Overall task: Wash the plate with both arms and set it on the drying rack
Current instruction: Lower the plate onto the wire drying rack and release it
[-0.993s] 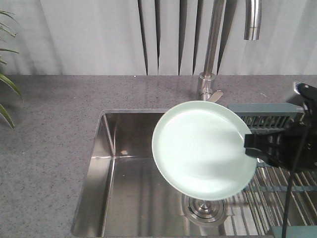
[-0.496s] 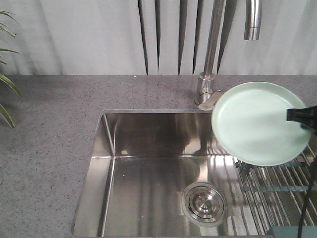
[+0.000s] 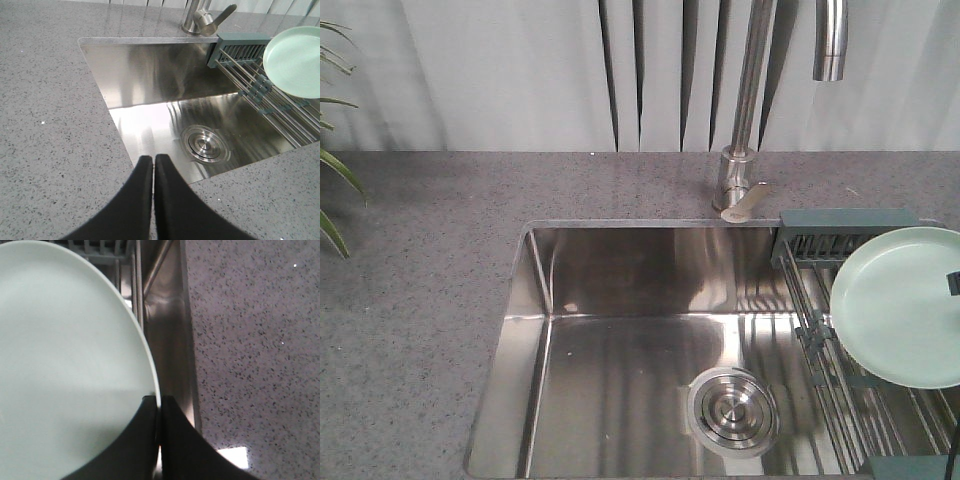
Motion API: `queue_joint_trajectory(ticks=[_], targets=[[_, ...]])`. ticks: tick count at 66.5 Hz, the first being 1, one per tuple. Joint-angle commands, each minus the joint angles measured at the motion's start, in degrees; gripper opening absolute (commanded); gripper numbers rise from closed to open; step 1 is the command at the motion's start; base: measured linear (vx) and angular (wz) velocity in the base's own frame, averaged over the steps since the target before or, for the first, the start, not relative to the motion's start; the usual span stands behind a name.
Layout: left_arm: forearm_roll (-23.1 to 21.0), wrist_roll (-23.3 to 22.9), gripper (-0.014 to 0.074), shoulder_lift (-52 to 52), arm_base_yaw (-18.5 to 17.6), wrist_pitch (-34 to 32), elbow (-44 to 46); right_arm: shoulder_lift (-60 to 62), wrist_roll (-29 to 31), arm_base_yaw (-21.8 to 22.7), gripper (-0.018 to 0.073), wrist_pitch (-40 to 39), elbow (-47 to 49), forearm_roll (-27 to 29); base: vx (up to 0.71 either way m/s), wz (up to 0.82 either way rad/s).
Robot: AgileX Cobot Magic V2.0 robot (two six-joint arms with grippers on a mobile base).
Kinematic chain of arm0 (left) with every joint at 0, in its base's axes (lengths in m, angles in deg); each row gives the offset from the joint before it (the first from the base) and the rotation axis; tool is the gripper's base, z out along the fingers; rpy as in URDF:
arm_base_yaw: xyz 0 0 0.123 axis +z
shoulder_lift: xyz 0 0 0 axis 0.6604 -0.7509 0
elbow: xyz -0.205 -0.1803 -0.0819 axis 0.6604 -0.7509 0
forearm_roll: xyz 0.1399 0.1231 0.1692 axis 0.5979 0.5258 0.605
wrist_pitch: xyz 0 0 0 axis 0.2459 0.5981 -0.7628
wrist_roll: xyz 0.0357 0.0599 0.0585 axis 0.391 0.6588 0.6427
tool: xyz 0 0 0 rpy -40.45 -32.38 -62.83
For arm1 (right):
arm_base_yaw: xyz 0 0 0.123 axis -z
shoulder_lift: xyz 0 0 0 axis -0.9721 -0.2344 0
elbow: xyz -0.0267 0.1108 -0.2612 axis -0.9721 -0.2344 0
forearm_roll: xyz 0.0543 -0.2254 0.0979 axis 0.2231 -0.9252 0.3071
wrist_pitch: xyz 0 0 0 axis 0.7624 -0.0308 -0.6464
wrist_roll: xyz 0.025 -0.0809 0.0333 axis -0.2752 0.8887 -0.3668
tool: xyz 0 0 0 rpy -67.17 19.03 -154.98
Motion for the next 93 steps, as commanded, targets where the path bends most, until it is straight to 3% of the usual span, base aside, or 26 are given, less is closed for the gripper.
queue_joint_trajectory(ticks=[1, 25, 32, 49, 57, 68, 82, 93], targets=[[-1.2, -0.1, -0.0006, -0.9, 0.0, -3.4, 1.5, 0.1, -2.8, 0.4, -0.0002, -1.8, 2.1, -5.9, 0.00, 0.00], [-1.2, -0.1, -0.0006, -0.9, 0.0, -3.4, 1.5, -4.8, -4.3, 0.4, 0.0050, 0.9, 2.1, -7.7, 0.00, 0.00], [-1.2, -0.1, -0.0006, -0.9, 0.0, -3.4, 1.5, -4.6, -4.5, 0.4, 0.0125, 0.7, 2.1, -7.8, 0.00, 0.00], [-1.2, -0.1, -0.0006, -0.9, 0.0, -3.4, 1.5, -4.4, -7.0, 0.4, 0.0443, 0.6, 2.2, -8.3, 0.00, 0.00], [-1.2, -0.1, -0.0006, -0.9, 0.0, -3.4, 1.5, -1.9, -7.9, 0.4, 0.0511, 1.0, 3.4, -8.3, 0.00, 0.00], [-1.2, -0.1, -0.0006, -0.9, 0.0, -3.4, 1.5, 5.9, -6.6, 0.1, 0.0426, 1.8, 5.3, -4.4, 0.00, 0.00], [-1.3, -0.6, -0.0006, -0.9, 0.0, -4.6, 1.5, 22.4, 5.4, -2.9, -0.0017, 3.9, 1.3, 8.1, 0.00, 0.00], [-3.8, -0.6, -0.0006, -1.0, 0.0, -5.8, 1.5, 39.7, 13.5, -3.3, -0.0009, 4.6, -8.2, 18.9, 0.00, 0.00]])
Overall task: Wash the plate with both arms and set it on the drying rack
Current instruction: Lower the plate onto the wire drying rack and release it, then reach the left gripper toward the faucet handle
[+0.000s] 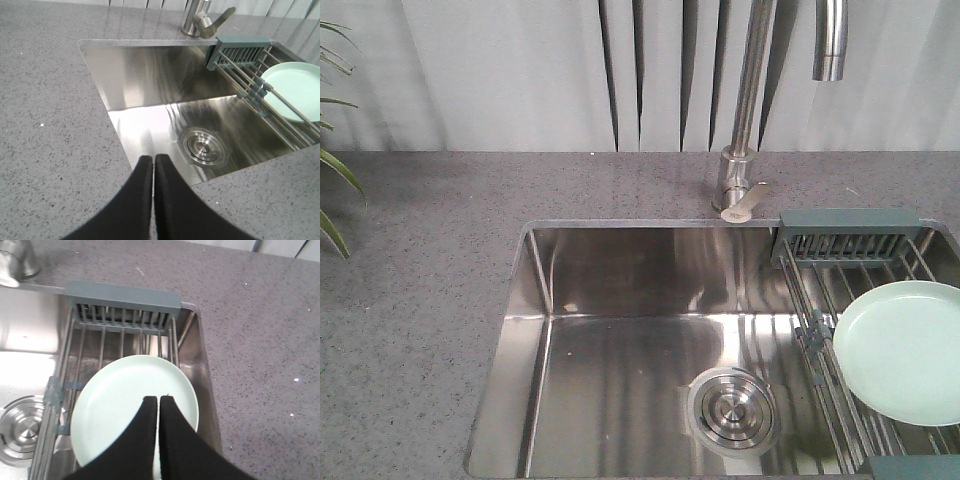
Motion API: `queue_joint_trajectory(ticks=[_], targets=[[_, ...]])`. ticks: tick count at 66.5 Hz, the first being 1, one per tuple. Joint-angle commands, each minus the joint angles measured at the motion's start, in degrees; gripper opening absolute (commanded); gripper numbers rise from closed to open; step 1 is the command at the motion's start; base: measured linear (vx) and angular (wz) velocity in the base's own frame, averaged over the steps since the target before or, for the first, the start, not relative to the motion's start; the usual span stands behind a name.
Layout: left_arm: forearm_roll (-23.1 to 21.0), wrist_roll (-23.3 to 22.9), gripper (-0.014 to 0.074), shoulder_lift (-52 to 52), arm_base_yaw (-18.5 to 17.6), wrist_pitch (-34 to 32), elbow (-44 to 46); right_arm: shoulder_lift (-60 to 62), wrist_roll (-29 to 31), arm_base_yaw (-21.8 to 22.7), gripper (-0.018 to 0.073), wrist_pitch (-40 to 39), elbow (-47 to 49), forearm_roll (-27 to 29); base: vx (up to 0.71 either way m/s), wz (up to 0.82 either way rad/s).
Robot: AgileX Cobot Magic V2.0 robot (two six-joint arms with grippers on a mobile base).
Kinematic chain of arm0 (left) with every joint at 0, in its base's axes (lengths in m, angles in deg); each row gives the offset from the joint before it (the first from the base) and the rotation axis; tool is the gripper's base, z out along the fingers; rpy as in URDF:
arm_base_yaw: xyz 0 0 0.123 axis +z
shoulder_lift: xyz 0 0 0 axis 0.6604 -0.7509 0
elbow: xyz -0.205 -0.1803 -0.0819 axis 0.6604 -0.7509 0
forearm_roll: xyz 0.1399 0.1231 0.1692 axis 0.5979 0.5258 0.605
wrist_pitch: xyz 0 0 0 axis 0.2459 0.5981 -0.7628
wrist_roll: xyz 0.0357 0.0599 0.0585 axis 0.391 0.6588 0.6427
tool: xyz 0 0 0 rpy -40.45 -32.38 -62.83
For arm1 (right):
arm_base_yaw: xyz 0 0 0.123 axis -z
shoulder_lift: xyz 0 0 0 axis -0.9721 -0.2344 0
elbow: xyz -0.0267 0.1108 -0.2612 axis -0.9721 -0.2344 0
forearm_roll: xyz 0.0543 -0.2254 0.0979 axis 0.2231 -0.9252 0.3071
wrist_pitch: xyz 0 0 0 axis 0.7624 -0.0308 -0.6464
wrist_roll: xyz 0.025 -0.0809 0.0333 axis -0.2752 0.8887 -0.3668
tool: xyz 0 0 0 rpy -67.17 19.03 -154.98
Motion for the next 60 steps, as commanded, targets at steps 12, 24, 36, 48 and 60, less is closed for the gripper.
queue_joint_trajectory(ticks=[12, 24, 36, 48, 60], targets=[[-8.9, -0.4, -0.0006, -4.3, 0.0, -10.3, 1.5, 24.0, 9.1, -0.1, -0.0009, 0.4, -11.2, 15.0, 0.00, 0.00], [-10.2, 4.5, -0.0006, -16.6, 0.0, -16.4, 7.6, 30.9, 9.3, -0.1, -0.0009, 3.3, -13.4, 18.2, 0.00, 0.00], [-12.8, 7.5, -0.0006, -38.0, 0.0, -17.6, 22.6, 33.3, 9.7, -0.1, -0.0009, 7.3, -13.4, 17.5, 0.00, 0.00], [-24.6, 13.2, -0.0006, -59.6, -0.5, -9.4, 39.1, 33.9, 9.9, -0.1, -0.0009, 7.8, -15.4, 17.2, 0.00, 0.00], [-48.1, 31.4, -0.0006, -78.7, -5.5, 0.7, 51.8, 33.9, 9.9, -0.1, -0.0009, 7.9, -18.3, 17.2, 0.00, 0.00]])
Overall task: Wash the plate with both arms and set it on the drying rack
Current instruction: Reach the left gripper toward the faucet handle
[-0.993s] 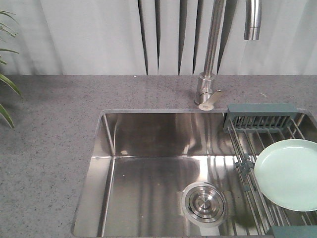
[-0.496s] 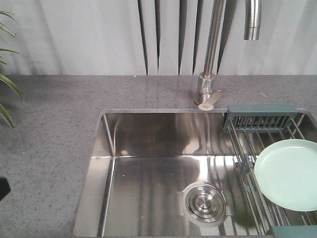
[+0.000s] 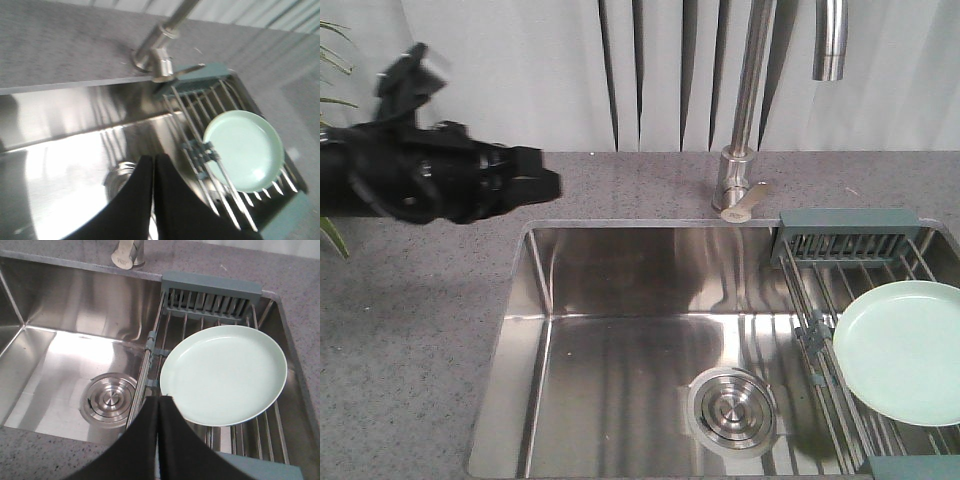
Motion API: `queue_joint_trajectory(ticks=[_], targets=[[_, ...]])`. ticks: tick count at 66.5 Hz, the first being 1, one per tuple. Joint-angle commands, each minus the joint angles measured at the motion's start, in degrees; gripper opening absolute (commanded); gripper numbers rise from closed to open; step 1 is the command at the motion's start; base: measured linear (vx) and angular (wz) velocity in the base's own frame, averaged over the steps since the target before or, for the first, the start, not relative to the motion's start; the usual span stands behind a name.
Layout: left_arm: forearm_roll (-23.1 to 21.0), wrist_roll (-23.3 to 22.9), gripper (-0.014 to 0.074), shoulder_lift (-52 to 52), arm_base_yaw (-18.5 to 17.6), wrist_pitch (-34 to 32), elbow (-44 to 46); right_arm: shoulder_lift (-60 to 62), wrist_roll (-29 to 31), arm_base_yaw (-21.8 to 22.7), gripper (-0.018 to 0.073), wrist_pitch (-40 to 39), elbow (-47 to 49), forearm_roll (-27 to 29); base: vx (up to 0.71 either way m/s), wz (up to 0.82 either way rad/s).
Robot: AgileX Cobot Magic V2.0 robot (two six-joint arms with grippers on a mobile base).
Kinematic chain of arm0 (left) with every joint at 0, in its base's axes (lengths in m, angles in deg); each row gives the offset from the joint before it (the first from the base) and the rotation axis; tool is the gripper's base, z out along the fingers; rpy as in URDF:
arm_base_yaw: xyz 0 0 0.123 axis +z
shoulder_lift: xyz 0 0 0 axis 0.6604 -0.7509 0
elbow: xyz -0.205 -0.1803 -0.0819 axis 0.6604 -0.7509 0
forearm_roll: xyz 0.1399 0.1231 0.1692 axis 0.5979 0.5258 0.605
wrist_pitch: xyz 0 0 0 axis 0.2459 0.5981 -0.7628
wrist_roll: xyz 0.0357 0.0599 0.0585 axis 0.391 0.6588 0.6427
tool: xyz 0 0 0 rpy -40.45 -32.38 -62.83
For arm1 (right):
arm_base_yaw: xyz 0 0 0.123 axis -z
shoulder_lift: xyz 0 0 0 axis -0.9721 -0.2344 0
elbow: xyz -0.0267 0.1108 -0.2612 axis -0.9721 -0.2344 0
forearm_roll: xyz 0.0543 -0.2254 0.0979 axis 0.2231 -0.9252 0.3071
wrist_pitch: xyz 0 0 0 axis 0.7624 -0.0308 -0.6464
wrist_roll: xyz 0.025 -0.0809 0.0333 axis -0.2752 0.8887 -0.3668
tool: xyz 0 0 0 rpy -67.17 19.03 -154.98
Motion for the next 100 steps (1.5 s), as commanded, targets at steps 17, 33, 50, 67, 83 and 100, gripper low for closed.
queue_joint_trajectory(ticks=[17, 33, 50, 67, 83, 100], targets=[[-27.6, 12.7, -0.0006, -26.2, -10.2, 6.4, 20.4, -0.7, 0.6, 0.0, -0.0009, -3.8, -0.4, 0.5, 0.00, 0.00], [-28.4, 6.7, -0.0006, -40.7, -15.6, 3.6, 38.1, -0.7, 0.7, 0.0, -0.0009, -3.7, -0.4, 0.5, 0.00, 0.00], [-28.4, 0.7, -0.0006, -50.3, -15.6, -1.1, 50.4, -0.7, 0.7, 0.0, -0.0009, -3.7, -0.4, 0.5, 0.00, 0.00], [-28.4, -1.8, -0.0006, -53.0, -15.6, -10.0, 55.1, -0.7, 0.7, 0.0, -0.0009, -3.7, -0.4, 0.7, 0.00, 0.00], [-28.4, -1.1, -0.0006, -53.2, -15.6, -12.4, 57.8, -0.7, 0.7, 0.0, -0.0009, -3.6, -0.4, 1.1, 0.00, 0.00], [-28.0, -0.7, -0.0006, -53.2, -15.6, -5.3, 59.3, -0.7, 0.6, 0.0, -0.0009, -3.6, -0.4, 1.1, 0.00, 0.00]])
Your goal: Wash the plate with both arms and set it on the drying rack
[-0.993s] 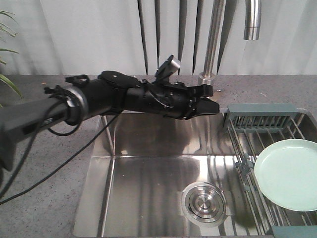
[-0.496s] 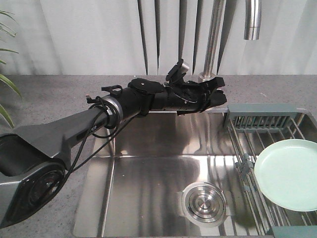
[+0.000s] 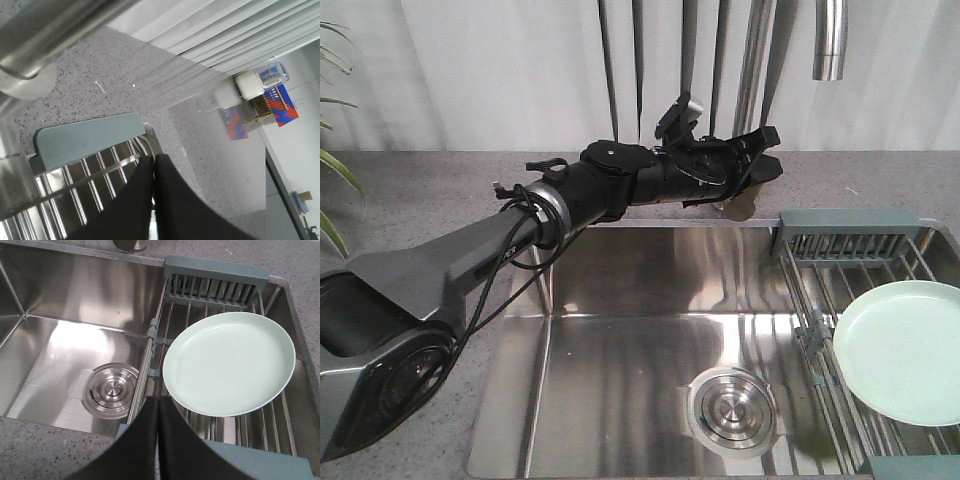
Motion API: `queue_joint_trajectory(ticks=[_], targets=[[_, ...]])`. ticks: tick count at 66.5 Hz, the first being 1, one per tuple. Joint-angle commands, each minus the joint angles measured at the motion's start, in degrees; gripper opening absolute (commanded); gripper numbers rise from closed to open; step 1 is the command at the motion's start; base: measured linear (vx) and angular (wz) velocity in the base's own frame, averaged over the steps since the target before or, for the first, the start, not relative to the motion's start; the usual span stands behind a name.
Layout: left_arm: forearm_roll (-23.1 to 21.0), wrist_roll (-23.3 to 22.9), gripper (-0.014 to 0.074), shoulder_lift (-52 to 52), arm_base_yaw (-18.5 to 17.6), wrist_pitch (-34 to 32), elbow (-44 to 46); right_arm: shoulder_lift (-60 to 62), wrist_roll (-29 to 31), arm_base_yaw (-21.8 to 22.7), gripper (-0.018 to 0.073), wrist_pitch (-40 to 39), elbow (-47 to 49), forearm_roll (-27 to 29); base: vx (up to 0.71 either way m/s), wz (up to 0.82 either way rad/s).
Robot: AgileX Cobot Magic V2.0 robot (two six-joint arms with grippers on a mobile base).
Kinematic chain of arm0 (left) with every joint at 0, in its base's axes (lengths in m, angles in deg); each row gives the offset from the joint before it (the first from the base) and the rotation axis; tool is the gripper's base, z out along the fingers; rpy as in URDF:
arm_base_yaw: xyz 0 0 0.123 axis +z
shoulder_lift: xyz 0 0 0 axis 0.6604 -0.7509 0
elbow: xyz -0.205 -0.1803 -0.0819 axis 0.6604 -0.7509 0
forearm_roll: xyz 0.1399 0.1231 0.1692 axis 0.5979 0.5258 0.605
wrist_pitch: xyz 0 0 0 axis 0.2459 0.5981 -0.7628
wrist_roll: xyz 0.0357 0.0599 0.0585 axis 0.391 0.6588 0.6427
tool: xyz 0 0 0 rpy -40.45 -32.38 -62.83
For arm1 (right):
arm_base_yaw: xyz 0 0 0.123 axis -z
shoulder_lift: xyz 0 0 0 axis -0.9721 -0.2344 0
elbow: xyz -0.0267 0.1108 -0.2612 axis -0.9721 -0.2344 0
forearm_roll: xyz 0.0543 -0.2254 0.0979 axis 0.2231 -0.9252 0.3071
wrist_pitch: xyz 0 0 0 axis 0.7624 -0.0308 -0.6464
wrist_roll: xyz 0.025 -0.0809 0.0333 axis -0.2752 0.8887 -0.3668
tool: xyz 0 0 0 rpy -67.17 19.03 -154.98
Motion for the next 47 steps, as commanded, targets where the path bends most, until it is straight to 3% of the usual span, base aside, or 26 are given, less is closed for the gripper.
queue_joint_trajectory(ticks=[1, 7, 14, 27, 35, 42, 47], targets=[[-2.1, 0.3, -0.0006, 3.9, 0.4, 3.6, 2.1, -0.7, 0.4, 0.0, -0.0009, -3.6, 1.3, 1.0, 0.00, 0.00], [0.5, 0.1, -0.0006, 4.3, 0.5, 8.2, 2.1, -0.7, 0.4, 0.0, -0.0009, -3.6, 1.3, 1.0, 0.00, 0.00], [8.9, -5.2, -0.0006, 6.1, 0.9, 12.2, 2.1, -0.7, 0.4, 0.0, -0.0009, -3.6, 1.3, 0.9, 0.00, 0.00], [34.9, -17.4, -0.0006, 13.3, 2.4, 22.9, 2.1, -0.7, 0.4, 0.0, -0.0009, -3.7, 1.3, 0.9, 0.00, 0.00], [47.3, -22.8, -0.0006, 17.5, 3.3, 33.0, 2.1, -0.7, 0.4, 0.0, -0.0009, -3.6, 1.3, 0.9, 0.00, 0.00], [53.5, -23.7, -0.0006, 20.4, 3.3, 42.2, 1.8, -0.7, 0.4, 0.0, -0.0009, -3.6, 1.3, 0.9, 0.00, 0.00], [56.9, -25.2, -0.0006, 24.2, 3.3, 42.1, -1.2, -0.7, 0.4, 0.0, -0.0009, -3.5, 1.3, 1.0, 0.00, 0.00]])
